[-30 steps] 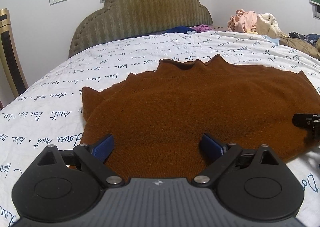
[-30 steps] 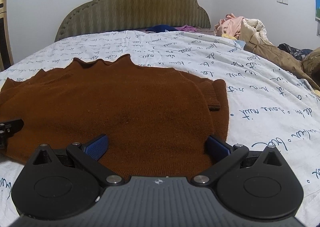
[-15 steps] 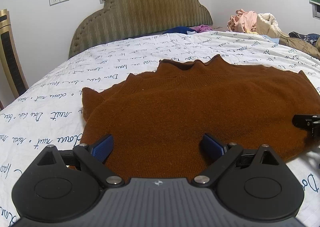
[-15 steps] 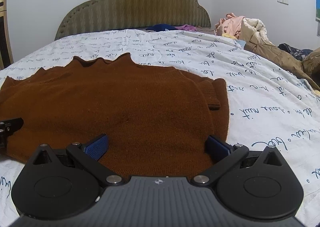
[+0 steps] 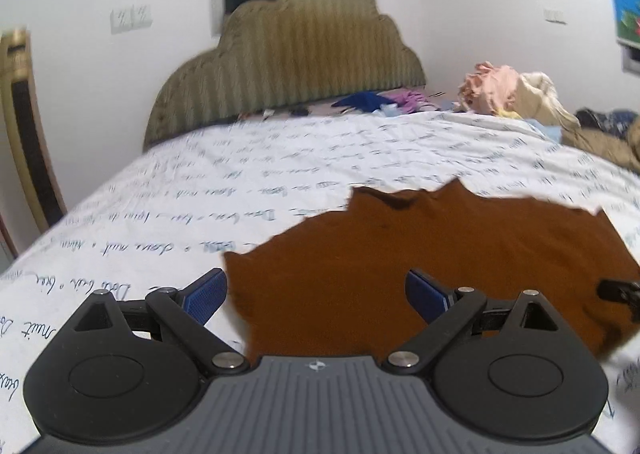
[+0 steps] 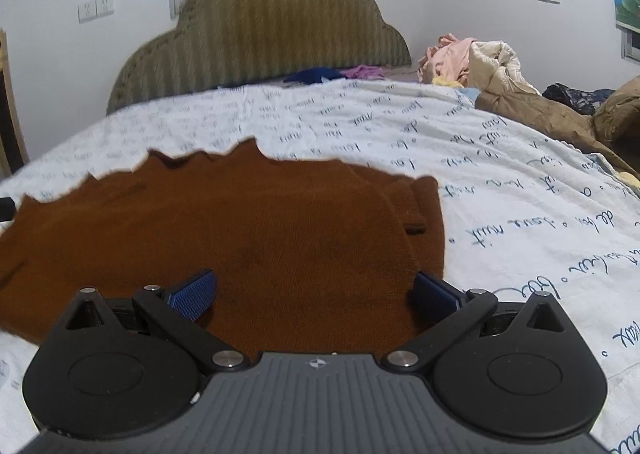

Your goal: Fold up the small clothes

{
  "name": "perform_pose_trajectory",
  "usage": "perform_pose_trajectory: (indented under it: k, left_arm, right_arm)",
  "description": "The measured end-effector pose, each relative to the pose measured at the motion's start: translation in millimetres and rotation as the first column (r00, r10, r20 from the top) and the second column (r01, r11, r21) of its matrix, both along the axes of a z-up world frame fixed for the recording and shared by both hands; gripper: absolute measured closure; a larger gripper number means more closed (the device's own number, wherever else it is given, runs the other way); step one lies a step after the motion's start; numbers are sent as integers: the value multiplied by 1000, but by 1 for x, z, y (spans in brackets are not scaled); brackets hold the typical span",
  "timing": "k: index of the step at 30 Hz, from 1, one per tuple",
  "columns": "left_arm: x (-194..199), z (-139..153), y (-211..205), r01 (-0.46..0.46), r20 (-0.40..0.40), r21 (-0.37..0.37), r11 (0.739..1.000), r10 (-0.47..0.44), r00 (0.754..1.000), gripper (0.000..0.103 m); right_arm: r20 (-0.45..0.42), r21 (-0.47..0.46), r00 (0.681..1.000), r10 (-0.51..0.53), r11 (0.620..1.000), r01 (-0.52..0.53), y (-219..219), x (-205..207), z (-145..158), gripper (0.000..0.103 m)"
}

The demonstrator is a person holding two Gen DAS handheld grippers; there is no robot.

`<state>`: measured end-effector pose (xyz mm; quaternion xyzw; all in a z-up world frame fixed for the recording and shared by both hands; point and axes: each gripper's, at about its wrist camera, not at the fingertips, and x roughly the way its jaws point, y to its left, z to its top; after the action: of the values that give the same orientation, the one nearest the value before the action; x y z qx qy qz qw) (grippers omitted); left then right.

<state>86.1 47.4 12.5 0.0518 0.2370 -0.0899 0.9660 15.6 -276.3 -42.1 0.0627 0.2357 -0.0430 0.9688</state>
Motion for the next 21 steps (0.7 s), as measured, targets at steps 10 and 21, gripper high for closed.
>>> perform_pose_trajectory:
  k: [10,21]
  left_arm:
    - [62,-15,76,-68,-232,-261,963,6,973,6]
    - [107,-19,103,-14,-339,-467,884,-165,926,6]
  right_arm:
    - [-33,-228,995,93,969,-98,43,3,21,0]
    - [-31,-520,893,449,756,-398,175,-34,34,0]
